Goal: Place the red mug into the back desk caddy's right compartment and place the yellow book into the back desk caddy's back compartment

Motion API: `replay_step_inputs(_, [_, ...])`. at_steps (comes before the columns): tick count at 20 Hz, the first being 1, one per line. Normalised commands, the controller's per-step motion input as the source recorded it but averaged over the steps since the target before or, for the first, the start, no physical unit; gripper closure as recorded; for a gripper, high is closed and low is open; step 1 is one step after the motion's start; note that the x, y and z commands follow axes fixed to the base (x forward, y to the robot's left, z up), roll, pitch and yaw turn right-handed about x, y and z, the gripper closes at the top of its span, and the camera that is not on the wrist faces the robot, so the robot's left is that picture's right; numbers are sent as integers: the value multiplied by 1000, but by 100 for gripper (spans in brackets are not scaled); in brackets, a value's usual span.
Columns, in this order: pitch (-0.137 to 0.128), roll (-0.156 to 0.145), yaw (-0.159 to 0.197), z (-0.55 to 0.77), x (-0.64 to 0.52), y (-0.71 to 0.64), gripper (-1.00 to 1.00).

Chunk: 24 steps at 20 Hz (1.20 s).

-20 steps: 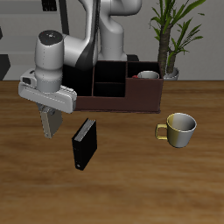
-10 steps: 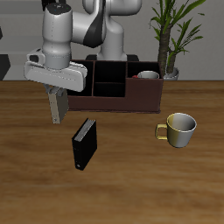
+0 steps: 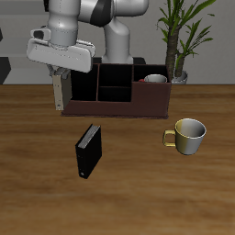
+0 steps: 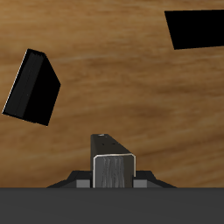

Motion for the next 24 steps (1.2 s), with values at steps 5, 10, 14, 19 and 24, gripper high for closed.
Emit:
replay_step_inputs(5, [-29, 12, -7, 375, -290, 224, 100])
replay_step_inputs(10, [-15, 13, -39, 332, -338, 238, 100])
replay_step_inputs(14, [-18, 3, -5, 196, -337, 195, 100])
replay_step_inputs(19, [-3, 14, 29, 42, -224, 178, 100])
replay_step_inputs(24, [-20, -1, -8, 117, -232, 75, 100])
